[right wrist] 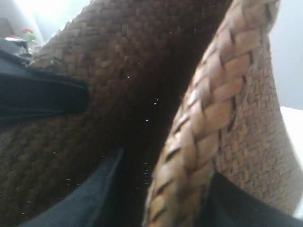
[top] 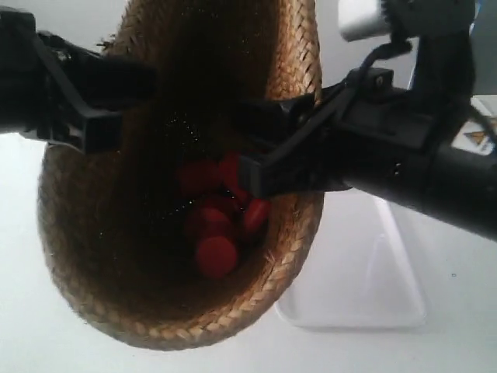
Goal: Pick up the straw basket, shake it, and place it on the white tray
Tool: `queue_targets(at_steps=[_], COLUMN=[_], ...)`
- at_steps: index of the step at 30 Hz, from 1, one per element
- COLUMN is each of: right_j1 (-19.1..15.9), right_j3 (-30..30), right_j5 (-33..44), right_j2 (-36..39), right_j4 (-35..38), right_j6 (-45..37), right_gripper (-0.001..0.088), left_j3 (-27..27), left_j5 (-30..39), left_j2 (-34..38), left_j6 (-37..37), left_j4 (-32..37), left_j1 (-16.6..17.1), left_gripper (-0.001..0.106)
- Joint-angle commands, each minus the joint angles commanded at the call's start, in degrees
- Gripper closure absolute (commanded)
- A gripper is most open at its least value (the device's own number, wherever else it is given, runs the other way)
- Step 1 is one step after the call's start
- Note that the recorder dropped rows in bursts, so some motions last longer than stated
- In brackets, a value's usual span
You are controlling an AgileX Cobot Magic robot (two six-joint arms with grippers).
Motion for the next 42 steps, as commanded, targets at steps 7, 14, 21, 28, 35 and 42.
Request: queue_targets(at_steps=[7, 14, 21, 28, 35, 42], right_j1=[-0.4, -0.1, 0.6, 0.5, -0.6, -1.1], right_j3=[3.2, 5.1, -1.1, 0.3, 0.6, 3.4], right_j5=[-5.5, -9.7, 4.6, 3.2, 0.6, 1.9], right_j2=[5.6, 4.0, 0.4, 4.4, 4.1, 8.2], right_j4=[0.1, 0.3, 1.4, 4.1, 1.6, 3.4], right_j6=[-3.2, -4.5, -4.9, -3.8, -5.9, -6.5], right_gripper=[0.0868, 0.0868, 0.0868, 0.0868, 0.0868, 0.0868], left_j3=[2.5, 3.9, -4.0, -2.8, -3.1, -0.2], left_j5=[1.2, -3.8, 5.2, 7.3, 6.0, 6.2], left_j2=[5.9, 6.6, 3.3, 7.0, 6.4, 8.7], left_j6=[-6.0, -5.6, -6.6, -13.1, -14.8, -18.6], left_j4=[0.4, 3.1, 2.8, 3.9, 5.7, 8.7], left_j1=[0.0, 0.0, 0.0, -0.2, -0.4, -0.9], left_gripper=[0.105, 0.105, 0.105, 0.105, 0.105, 0.105])
